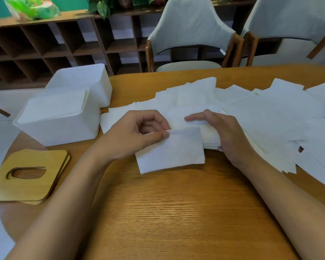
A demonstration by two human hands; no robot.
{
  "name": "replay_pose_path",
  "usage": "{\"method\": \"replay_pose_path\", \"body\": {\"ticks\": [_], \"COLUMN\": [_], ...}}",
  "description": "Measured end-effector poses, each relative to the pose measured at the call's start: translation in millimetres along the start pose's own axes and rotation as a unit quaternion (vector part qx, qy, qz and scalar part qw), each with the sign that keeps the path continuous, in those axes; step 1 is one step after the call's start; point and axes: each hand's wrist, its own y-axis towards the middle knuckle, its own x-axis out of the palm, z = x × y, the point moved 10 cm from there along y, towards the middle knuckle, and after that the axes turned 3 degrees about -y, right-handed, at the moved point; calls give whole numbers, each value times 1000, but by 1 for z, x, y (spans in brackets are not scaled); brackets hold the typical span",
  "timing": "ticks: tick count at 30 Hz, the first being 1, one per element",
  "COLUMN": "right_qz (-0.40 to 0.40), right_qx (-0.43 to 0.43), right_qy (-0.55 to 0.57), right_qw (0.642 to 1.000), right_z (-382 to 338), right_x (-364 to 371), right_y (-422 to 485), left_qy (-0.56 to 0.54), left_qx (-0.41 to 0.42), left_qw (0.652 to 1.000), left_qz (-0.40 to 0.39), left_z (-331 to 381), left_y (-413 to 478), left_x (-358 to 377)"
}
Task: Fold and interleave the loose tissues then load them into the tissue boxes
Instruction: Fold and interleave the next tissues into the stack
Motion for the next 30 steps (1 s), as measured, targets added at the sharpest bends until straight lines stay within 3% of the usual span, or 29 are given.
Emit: {"method": "replay_pose_path", "body": {"ticks": [3,8,16,26,30], "right_qz": [-7,60,2,9,23], "right_qx": [20,75,1,-3,-2], "right_qy": [-16,-75,-77,-54,-55], "right_qw": [1000,993,997,999,998], "right_z": [9,23,9,11,8], "right_x": [4,-7,10,11,6], "right_y": [-1,1,2,2,2], "left_qy": [-32,-40,-68,-35,55], "left_qx": [0,-7,32,22,59], "left_qw": [999,997,985,985,974], "left_qz": [23,64,157,167,213], "left_z": [-1,-14,-15,-21,-15], "left_y": [19,32,23,27,24], "left_x": [0,2,-9,-6,-6]}}
